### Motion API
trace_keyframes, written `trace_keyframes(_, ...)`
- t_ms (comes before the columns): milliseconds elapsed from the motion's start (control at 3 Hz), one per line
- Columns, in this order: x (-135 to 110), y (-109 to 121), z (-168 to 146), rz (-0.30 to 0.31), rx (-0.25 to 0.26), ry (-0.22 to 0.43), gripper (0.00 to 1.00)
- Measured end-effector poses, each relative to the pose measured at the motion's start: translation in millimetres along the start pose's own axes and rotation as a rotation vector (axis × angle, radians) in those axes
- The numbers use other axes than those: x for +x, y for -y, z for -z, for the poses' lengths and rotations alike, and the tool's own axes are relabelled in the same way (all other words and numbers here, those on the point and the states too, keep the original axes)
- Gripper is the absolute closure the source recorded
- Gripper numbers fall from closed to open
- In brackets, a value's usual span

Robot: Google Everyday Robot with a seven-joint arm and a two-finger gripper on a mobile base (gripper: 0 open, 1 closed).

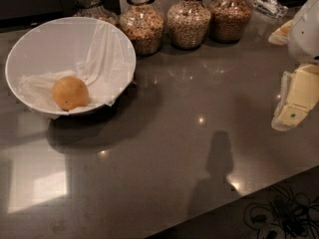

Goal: Pick orange from white bowl

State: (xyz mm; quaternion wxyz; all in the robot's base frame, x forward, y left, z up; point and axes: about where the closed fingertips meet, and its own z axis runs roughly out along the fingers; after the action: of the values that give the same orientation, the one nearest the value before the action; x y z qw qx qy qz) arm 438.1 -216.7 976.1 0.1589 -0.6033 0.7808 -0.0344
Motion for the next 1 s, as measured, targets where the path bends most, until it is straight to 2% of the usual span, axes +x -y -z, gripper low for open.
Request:
trace_keyframes(333, 0.0, 0.0, 0.0, 0.000, 0.000, 0.000, 0.00)
trace_keyframes(667, -8.6, 2.1, -6.5, 0.011, -0.008, 0.031, 0.00)
trace_keyframes(1000, -47.2, 16.6, -26.9, 0.100, -0.013, 0.094, 0.00)
